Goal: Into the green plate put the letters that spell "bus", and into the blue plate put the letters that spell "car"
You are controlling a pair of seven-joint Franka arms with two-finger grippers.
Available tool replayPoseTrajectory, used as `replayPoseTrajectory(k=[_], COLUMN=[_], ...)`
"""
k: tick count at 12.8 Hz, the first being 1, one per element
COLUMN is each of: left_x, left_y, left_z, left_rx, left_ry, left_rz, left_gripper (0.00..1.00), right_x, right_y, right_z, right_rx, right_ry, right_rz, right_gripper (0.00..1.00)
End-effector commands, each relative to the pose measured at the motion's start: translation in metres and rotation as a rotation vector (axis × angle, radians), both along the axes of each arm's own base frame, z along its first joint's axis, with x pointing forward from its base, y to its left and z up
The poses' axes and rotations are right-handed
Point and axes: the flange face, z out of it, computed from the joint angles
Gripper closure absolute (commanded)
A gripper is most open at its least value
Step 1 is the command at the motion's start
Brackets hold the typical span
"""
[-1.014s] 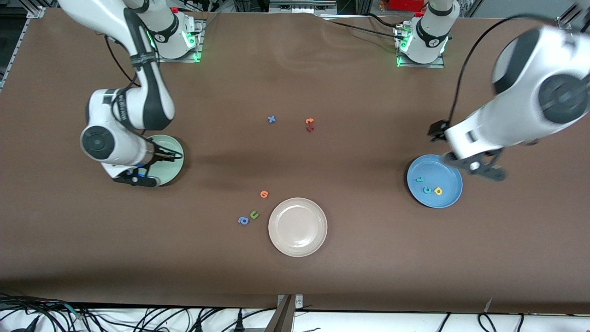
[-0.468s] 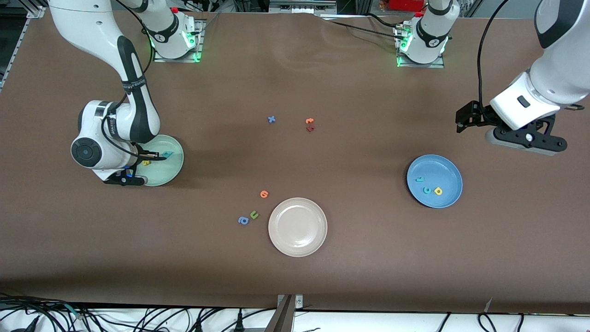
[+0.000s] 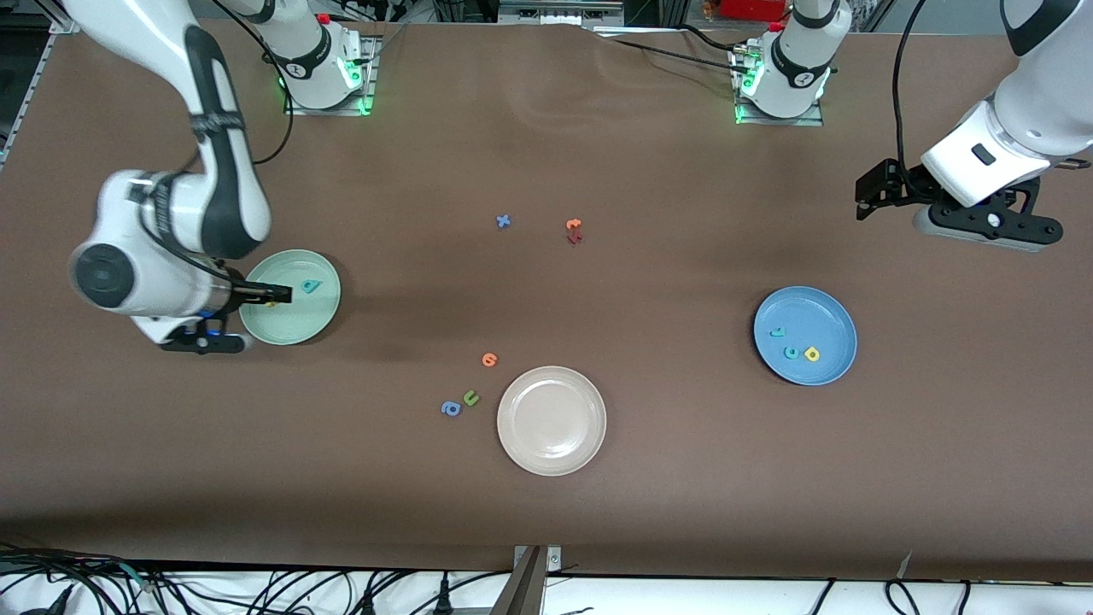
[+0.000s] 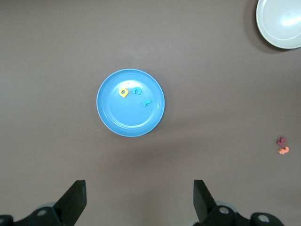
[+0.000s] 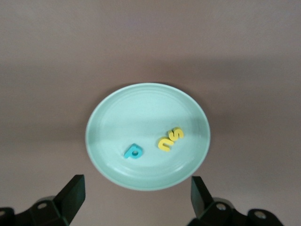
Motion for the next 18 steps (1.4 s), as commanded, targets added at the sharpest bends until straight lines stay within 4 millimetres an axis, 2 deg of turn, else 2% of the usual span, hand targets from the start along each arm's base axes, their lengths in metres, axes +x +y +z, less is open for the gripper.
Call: replayPoseTrajectory(k=[1, 3, 5, 6, 7, 8, 10, 12, 13, 14, 16, 17, 18], left_x=[-0.005, -0.006, -0.007, -0.008, -0.010, -0.011, -0.012, -0.017, -0.016, -0.014, -0.013, -0.013, -0.013], left_y=[0.000, 0.002, 0.001, 0.001, 0.001, 0.001, 0.007, 0.007, 0.006, 0.006, -0.001, -0.002, -0.002], left_z=[0.006, 0.006, 0.007, 0.007, 0.009, 0.010, 0.011, 0.013, 0.017, 0.019, 0.024, 0.024, 0.024], left_rx=[-0.020, -0.020, -0.019, -0.019, -0.018, -0.018, -0.016, -0.011, -0.012, -0.011, -0.008, -0.008, -0.008], left_ry=[0.007, 0.013, 0.016, 0.019, 0.025, 0.030, 0.046, 0.072, 0.063, 0.057, 0.046, 0.046, 0.046], left_rz=[0.004, 0.002, 0.006, 0.000, 0.000, -0.002, 0.006, 0.004, 0.002, 0.002, -0.012, -0.013, -0.012], left_gripper=[0.00, 0.00, 0.00, 0.00, 0.00, 0.00, 0.00, 0.00, 0.00, 0.00, 0.00, 0.00, 0.00], right_x=[0.014, 0.016, 0.013, 0.011, 0.002, -0.001, -0.003, -0.004, -0.004, -0.002, -0.007, -0.014, -0.019], right_y=[-0.005, -0.009, -0.012, -0.015, -0.019, -0.020, -0.030, -0.030, -0.041, -0.041, -0.054, -0.065, -0.065], right_z=[0.079, 0.135, 0.173, 0.184, 0.203, 0.211, 0.214, 0.215, 0.219, 0.221, 0.227, 0.241, 0.250], right_rx=[0.025, 0.020, 0.022, 0.026, 0.046, 0.053, 0.044, 0.053, 0.068, 0.098, 0.152, 0.147, 0.138], right_ry=[-0.014, -0.023, -0.047, -0.062, -0.080, -0.089, -0.086, -0.090, -0.096, -0.097, -0.083, -0.105, -0.115], right_rz=[-0.005, -0.008, -0.012, -0.017, -0.016, -0.013, -0.030, -0.029, -0.044, -0.034, -0.030, -0.047, -0.065], right_gripper=[0.01, 0.01, 0.01, 0.01, 0.01, 0.01, 0.01, 0.01, 0.01, 0.01, 0.01, 0.01, 0.01])
